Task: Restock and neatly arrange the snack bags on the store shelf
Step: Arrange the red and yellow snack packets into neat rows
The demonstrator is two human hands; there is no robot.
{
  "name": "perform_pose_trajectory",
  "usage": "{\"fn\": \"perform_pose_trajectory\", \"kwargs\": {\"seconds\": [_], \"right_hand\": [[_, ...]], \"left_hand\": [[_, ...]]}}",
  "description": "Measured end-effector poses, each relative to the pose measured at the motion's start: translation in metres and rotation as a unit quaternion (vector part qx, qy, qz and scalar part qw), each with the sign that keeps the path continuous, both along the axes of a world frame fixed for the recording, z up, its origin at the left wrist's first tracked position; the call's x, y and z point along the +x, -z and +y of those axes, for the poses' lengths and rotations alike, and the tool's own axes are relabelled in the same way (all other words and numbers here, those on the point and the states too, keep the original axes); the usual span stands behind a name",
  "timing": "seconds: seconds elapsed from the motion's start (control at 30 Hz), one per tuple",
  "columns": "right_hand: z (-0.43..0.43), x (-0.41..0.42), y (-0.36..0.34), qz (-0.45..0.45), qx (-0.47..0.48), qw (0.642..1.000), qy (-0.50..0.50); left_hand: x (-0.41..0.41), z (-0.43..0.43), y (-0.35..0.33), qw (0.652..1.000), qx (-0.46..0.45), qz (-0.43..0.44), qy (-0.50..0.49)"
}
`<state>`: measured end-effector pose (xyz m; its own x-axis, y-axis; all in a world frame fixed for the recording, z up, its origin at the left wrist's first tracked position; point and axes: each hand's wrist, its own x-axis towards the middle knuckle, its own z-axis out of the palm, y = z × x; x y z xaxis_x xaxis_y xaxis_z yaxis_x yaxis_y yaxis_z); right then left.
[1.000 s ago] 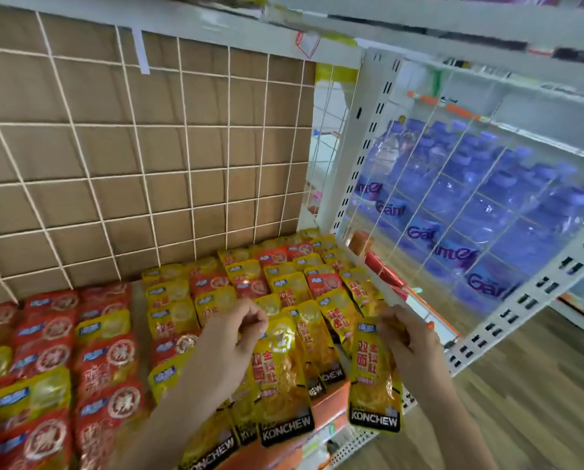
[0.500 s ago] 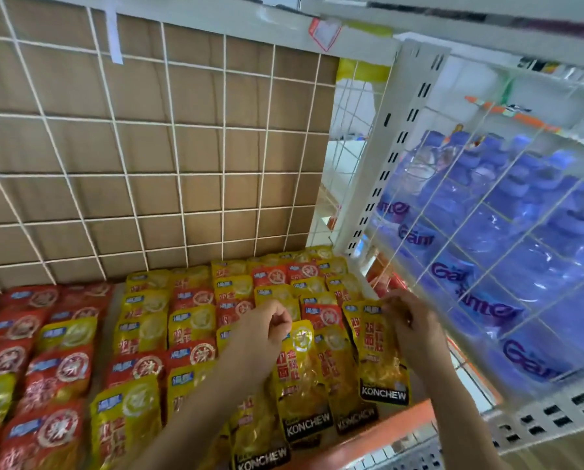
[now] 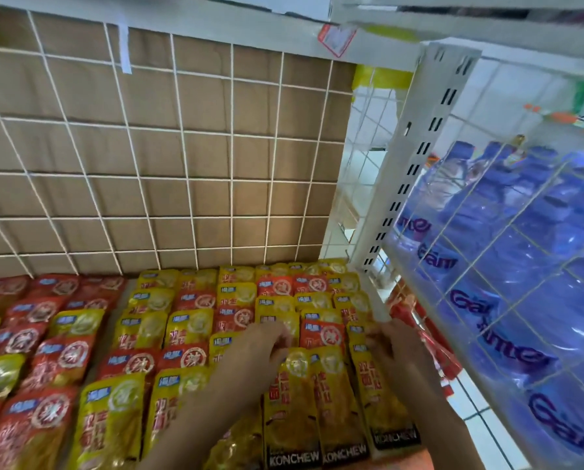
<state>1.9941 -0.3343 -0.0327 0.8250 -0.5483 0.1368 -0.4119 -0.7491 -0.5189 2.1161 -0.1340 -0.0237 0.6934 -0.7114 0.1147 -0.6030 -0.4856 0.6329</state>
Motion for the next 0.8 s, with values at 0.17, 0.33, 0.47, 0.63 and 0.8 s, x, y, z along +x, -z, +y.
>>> {"fn": "perform_pose_trajectory", "kwargs": {"seconds": [0.17, 0.33, 0.47, 0.63, 0.8], "right_hand": [[0.003, 0.004, -0.005, -0.045, -0.032, 0.998, -0.034], [0.018, 0.021, -0.015, -0.041, -0.019, 0.996, -0.073], [0.029, 0.035, -0.015, 0.017, -0.033, 0.994, -0.099], [0.032, 0.044, -0.014, 0.076, -0.093, 0.985, -0.126], [0.031, 0.048, -0.015, 0.102, -0.115, 0.978, -0.142]], "left_hand": [[-0.001, 0.008, 0.007, 0.999, -0.001, -0.052, 0.010], [0.014, 0.027, 0.006, 0.995, -0.043, -0.064, -0.070], [0.030, 0.060, 0.004, 0.985, -0.040, -0.075, -0.150], [0.043, 0.098, 0.009, 0.980, 0.063, -0.055, -0.178], [0.045, 0.108, 0.012, 0.982, 0.084, -0.053, -0.161]]}}
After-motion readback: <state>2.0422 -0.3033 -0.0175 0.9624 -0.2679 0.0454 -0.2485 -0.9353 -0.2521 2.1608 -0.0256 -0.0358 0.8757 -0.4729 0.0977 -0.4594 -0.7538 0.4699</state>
